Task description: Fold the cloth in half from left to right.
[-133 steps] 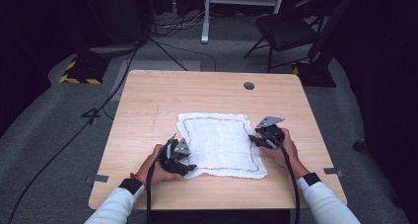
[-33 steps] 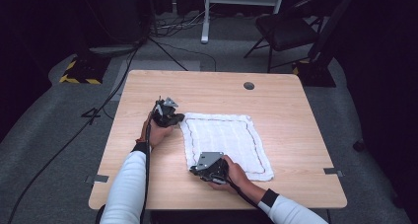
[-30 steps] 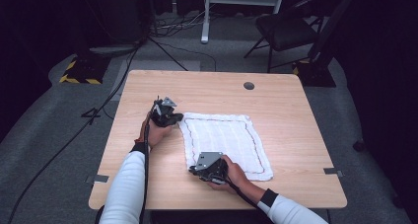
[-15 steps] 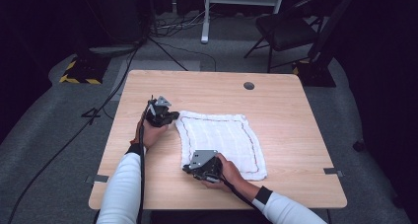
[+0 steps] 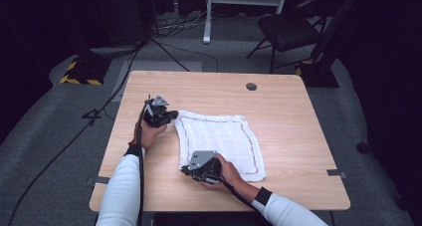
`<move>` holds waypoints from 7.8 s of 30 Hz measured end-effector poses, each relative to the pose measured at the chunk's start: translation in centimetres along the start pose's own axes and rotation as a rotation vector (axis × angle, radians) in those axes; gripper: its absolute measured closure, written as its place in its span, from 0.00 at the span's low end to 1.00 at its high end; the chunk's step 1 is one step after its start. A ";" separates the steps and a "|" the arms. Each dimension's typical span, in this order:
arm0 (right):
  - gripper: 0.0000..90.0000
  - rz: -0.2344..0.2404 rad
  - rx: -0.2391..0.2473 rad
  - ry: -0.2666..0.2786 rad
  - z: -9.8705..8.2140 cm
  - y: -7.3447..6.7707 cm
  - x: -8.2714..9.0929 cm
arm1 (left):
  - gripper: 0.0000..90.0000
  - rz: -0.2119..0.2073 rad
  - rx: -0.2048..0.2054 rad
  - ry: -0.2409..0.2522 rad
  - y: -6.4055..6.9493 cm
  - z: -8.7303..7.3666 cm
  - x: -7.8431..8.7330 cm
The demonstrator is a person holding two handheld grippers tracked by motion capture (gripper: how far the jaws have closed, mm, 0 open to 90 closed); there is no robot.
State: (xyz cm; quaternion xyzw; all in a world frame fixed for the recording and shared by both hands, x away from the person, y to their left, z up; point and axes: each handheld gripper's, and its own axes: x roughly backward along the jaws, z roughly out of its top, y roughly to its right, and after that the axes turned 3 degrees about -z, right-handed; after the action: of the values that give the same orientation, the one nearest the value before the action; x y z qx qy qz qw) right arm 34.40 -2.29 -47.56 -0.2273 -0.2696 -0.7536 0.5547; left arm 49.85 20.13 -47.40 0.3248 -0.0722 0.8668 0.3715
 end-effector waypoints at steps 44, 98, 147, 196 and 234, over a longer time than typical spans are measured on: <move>0.97 -0.217 -0.114 0.075 -4.9 3.6 12.6 | 0.96 -0.045 -0.089 0.086 6.2 7.2 -5.2; 0.86 -0.284 -0.273 -0.168 -13.6 4.6 16.3 | 0.59 -0.075 -0.180 -0.020 14.1 10.4 -15.2; 0.50 -0.267 -0.305 -0.214 -16.2 6.5 15.8 | 0.27 -0.294 -0.333 -0.247 19.4 -1.7 -4.6; 0.49 -0.365 -0.474 -0.169 -11.3 21.0 7.7 | 0.24 -0.043 -0.045 -0.133 9.1 5.4 -10.9; 0.96 -0.408 -0.453 -0.074 -9.4 22.1 8.0 | 0.89 -0.048 -0.172 -0.089 9.1 9.4 -11.9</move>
State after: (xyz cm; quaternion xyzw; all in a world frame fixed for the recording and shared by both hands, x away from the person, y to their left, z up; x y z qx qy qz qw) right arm 52.96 -19.46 -46.12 -0.3136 -0.1547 -0.8817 0.3168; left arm 54.44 3.05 -46.35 0.3315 -0.1549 0.8329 0.4153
